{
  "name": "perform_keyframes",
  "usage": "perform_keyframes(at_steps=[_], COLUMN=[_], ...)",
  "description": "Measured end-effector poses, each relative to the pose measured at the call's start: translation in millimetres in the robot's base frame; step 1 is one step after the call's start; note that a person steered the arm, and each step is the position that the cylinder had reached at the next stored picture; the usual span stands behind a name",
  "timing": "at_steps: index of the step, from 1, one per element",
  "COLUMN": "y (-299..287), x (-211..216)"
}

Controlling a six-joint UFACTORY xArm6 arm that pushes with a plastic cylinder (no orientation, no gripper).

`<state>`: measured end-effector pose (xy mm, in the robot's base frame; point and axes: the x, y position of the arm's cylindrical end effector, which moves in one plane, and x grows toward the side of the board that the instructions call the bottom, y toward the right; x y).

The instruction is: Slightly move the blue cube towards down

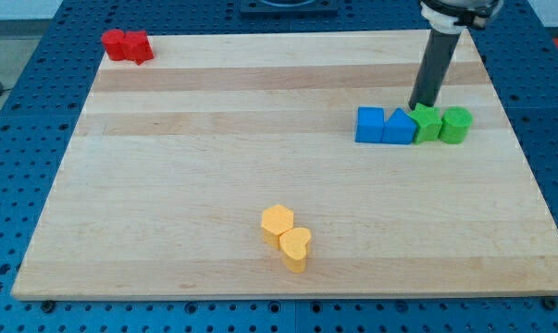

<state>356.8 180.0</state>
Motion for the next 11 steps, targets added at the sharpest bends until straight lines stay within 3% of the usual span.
perform_keyframes(at_steps=[1, 2, 3, 7, 11], y=[-29, -112, -142, -92, -92], x=[-34, -25, -20, 0, 24])
